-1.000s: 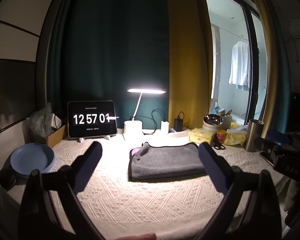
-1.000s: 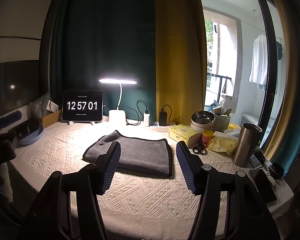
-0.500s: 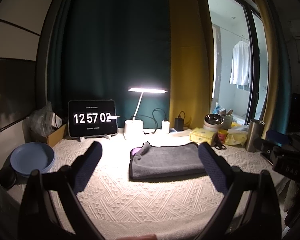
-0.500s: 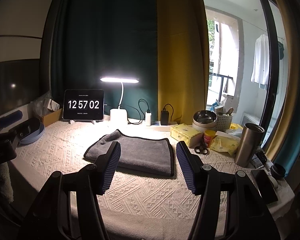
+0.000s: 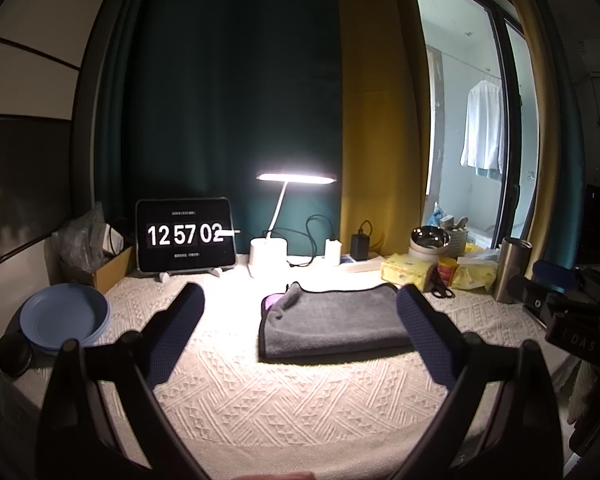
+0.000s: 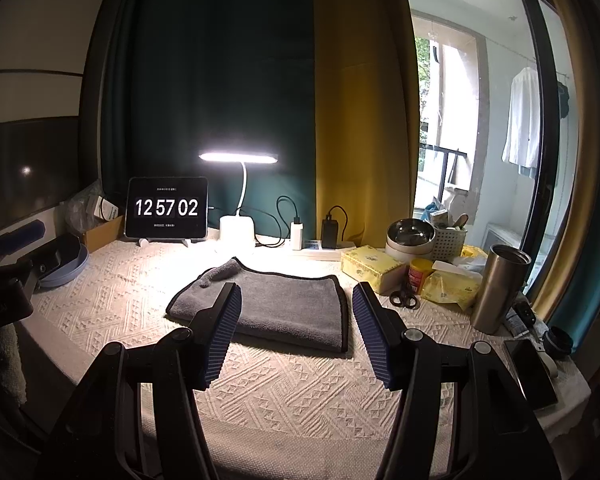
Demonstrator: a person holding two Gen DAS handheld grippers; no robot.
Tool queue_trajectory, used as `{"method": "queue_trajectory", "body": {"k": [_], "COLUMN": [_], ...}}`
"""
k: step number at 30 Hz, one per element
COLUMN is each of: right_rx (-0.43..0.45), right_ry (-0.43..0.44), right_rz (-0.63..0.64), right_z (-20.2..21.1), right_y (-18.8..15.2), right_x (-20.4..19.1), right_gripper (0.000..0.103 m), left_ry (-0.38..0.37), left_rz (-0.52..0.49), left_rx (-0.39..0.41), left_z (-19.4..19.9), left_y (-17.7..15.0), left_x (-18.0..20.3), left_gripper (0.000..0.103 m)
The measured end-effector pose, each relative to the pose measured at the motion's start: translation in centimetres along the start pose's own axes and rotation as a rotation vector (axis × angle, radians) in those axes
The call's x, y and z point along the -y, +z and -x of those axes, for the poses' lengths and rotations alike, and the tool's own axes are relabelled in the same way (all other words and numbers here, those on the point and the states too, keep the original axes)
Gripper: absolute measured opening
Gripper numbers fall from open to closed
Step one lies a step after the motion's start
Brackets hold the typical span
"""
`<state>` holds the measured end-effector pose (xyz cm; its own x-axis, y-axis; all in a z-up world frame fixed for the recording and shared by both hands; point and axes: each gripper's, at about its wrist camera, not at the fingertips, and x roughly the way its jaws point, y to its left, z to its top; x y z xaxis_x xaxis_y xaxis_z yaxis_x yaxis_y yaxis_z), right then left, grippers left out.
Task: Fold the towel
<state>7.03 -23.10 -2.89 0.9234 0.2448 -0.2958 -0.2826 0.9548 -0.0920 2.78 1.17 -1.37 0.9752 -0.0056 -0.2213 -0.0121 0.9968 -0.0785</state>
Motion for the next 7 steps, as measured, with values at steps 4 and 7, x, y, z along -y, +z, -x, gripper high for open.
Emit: {"method": "queue_trajectory", "body": {"k": [4,7], "right_rx": [-0.006,-0.012], "right_ry": [0.004,0.008], "right_rz": [-0.003,-0.005], "right_z": [-0.46,-0.92], "right_y": [-0.2,-0.25], "right_x": [0.12,0.33], "right_gripper": [0.061,0.061], "left_ry": [0.001,0.003], "left_rz": [0.0,-0.001], "left_rx": [-0.001,-0.012], "left_z": [-0.14,-0.67], "left_y": [-0.11,-0.21], "left_x": [-0.02,0.07], "left_gripper": [0.098,0.098]}}
